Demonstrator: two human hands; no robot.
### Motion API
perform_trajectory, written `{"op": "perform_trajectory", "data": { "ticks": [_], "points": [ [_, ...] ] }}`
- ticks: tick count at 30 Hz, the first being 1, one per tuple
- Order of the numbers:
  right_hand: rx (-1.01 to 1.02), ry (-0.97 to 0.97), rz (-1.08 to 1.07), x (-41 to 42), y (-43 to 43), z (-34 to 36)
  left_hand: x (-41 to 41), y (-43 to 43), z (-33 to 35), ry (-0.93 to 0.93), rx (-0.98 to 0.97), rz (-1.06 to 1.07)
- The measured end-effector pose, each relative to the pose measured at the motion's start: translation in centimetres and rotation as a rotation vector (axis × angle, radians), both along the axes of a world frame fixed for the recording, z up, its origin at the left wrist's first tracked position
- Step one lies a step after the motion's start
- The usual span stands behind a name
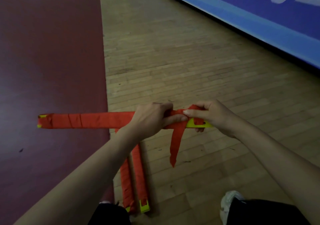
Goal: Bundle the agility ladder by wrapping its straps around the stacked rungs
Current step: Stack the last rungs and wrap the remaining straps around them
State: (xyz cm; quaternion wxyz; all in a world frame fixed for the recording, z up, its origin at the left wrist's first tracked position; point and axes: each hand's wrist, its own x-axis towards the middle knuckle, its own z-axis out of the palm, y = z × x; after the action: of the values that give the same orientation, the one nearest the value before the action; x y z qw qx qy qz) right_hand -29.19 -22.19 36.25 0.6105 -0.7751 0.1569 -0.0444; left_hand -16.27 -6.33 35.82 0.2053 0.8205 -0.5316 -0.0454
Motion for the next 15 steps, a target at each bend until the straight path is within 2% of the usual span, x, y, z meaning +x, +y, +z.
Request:
{"op": "perform_trajectory", "data": {
  "ticks": [4,5,9,13,15],
  "points": [
    [0.46,0.015,-0.157,0.5,-0.1,-0.6,0.6,-0.3,-0.7,0.106,-0.046,0.193],
    [0.511,0.028,-0.15,0.5,0.1,-0.9,0.9,-0.3,-0.8,0.134,-0.079,0.25],
    [0.413,0.064,-0.012,1.0,2.7,-2.2,0.9,-0.8,-1.0,0.22,-0.133,0.345],
    [0.229,-0.068,-0.102,2.1,3.8,-2.1,0.5,-1.2,-0.7,0.241,-0.087,0.363],
    [0.235,-0.079,-0.107,2.3,3.5,-1.8,0.7,-1.1,-0.4,0.283,-0.101,0.394]
  ]
}}
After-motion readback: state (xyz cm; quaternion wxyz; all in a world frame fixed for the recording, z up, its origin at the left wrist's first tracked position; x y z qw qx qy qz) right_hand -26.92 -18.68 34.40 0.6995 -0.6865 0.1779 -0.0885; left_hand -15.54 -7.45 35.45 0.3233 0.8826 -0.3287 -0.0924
